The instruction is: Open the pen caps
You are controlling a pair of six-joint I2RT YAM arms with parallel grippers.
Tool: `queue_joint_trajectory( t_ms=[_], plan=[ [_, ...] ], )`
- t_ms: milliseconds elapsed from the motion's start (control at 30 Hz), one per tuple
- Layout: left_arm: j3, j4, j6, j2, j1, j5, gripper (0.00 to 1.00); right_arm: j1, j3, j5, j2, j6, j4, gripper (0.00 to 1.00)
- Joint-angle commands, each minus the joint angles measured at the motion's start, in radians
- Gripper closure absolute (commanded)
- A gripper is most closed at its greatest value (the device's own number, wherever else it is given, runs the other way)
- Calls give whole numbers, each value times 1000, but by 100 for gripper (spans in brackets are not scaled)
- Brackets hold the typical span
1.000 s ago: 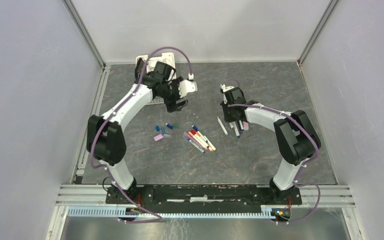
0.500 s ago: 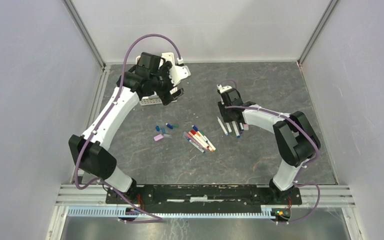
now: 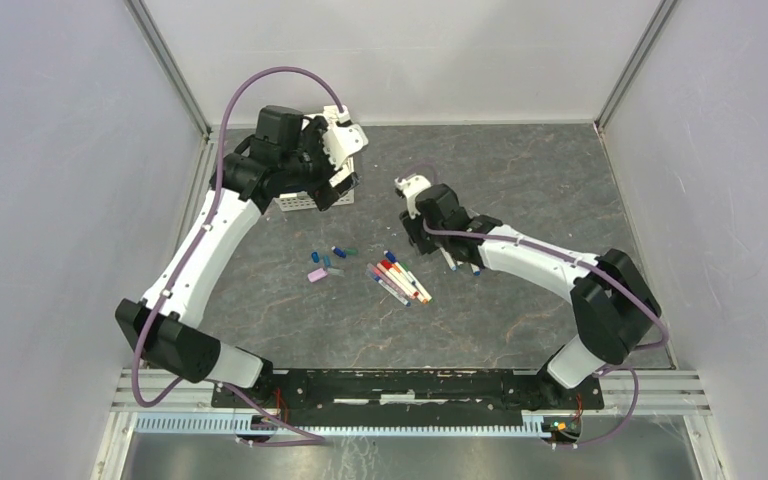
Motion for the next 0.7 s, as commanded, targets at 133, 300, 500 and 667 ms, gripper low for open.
queue_joint_trajectory(
  t_ms=[133, 300, 500, 667],
  plan=[
    [5, -14, -55, -62, 4, 55, 0, 85, -122, -80, 14, 5, 53, 68],
    [3, -47, -30, -67, 4, 86, 0, 91, -167, -71, 12, 12, 66, 71],
    [-1, -72, -21, -63, 3, 111, 0, 91, -185, -68, 25, 16, 69, 73],
    [0, -110, 4, -52, 4, 130, 0, 91, -192, -70, 42, 15, 71, 73]
  ],
)
